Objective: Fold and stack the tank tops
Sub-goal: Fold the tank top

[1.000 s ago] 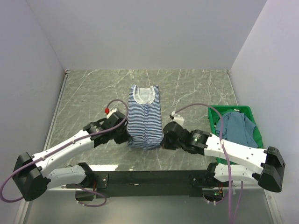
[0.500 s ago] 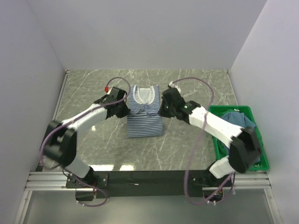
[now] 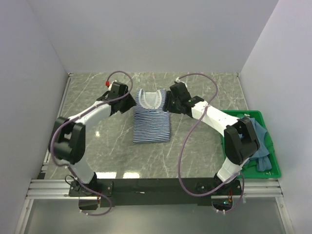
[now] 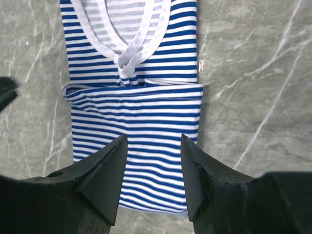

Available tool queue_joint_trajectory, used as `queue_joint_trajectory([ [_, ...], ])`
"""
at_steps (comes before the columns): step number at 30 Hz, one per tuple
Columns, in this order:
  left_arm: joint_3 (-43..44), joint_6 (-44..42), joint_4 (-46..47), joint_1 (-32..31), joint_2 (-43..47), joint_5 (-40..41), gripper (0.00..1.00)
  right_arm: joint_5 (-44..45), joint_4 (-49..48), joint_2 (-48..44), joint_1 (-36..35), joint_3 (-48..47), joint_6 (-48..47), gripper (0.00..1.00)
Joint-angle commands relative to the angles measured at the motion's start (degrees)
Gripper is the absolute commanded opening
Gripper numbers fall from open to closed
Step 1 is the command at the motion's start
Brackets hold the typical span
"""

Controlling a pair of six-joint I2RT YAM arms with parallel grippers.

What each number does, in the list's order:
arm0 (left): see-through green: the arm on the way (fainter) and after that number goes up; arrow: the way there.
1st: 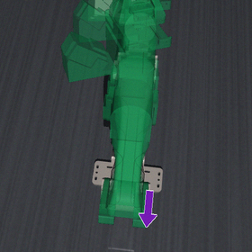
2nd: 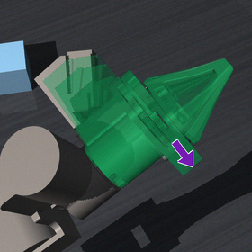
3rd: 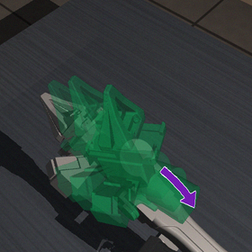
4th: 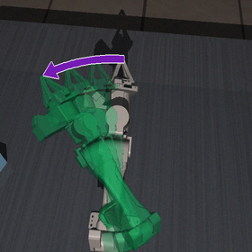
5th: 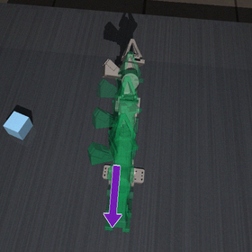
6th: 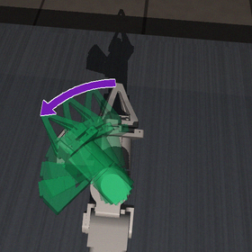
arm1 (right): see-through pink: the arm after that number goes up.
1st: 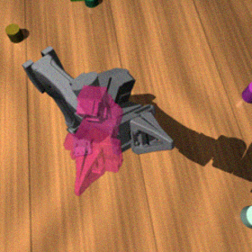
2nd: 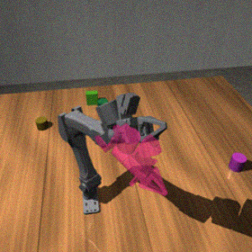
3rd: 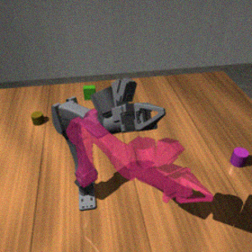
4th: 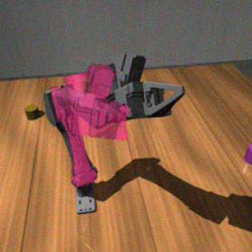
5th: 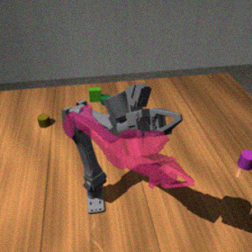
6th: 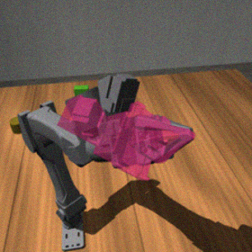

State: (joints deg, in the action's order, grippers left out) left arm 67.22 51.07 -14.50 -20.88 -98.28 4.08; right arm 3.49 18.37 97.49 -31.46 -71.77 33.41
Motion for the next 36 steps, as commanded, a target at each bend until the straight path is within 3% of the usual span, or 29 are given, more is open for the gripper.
queue_joint_trajectory([
  [1, -2.7, 2.5, -1.1, -2.5, 7.2, 0.9, 0.51, 2.2, -1.0, -4.0, -3.2, 1.2, -1.4, 0.54],
  [7, -5.0, 3.3, 2.7, -6.7, 6.0, -2.4, 0.24, 5.7, -0.7, -3.0, -6.7, 3.7, 1.6, 0.49],
  [10, -3.2, 4.2, 2.5, -6.5, 2.1, -0.4, 0.17, 5.9, -1.2, -3.5, -8.3, 7.0, 3.0, 0.47],
  [18, 2.4, 5.4, 2.8, -4.0, -9.5, 1.8, 0.11, 5.4, -4.3, -1.7, -10.3, 13.6, 4.7, 0.47],
  [24, 3.2, 6.5, 1.1, -3.8, -12.1, 3.0, 0.09, 4.1, -5.2, 2.9, -10.8, 15.0, 3.7, 0.46],
  [27, 0.0, 6.6, 2.6, -4.2, -9.7, 1.6, 0.13, 4.9, -4.8, 3.1, -12.0, 16.5, 3.7, 0.47],
  [30, -3.7, 5.6, 4.7, -4.4, -4.5, 0.1, 0.23, 5.2, -5.2, 1.3, -12.2, 18.5, 3.9, 0.47],
  [33, -6.6, 4.7, 4.1, -4.6, 2.4, -0.6, 0.44, 6.2, -4.3, -0.6, -12.2, 18.9, 3.7, 0.48],
  [36, -10.4, 5.4, 0.5, -5.1, 9.7, 0.7, 0.53, 6.4, -3.8, -4.0, -12.1, 18.4, 3.2, 0.52],
])
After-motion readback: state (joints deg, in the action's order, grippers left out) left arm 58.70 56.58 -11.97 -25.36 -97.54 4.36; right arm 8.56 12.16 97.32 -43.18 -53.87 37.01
